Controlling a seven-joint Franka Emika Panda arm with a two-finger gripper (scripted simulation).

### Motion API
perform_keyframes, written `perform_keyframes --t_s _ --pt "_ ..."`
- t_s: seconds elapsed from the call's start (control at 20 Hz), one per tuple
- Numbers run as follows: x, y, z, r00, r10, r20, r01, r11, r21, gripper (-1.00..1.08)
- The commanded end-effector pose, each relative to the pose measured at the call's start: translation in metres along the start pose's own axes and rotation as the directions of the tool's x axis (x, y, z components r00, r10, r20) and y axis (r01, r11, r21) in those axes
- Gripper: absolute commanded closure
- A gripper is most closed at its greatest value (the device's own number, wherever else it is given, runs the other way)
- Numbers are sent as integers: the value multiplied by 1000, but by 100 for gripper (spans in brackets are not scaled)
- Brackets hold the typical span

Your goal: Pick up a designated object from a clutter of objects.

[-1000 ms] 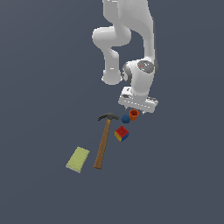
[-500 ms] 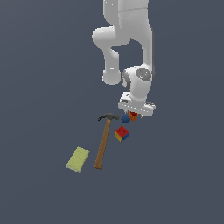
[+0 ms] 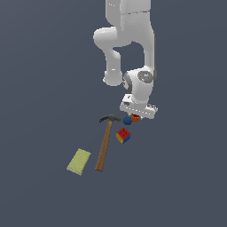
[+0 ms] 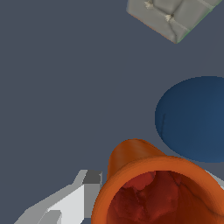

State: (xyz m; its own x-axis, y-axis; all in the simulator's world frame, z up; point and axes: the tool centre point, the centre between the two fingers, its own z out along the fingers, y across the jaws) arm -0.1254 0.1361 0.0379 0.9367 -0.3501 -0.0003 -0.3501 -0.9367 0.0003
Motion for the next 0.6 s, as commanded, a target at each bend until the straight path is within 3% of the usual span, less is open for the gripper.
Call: perform_keyframes --t_s 0.0,0.55 --pt "0 0 0 1000 0 0 0 1000 0 108" --pt "1 1 -4 1000 0 0 0 1000 0 108"
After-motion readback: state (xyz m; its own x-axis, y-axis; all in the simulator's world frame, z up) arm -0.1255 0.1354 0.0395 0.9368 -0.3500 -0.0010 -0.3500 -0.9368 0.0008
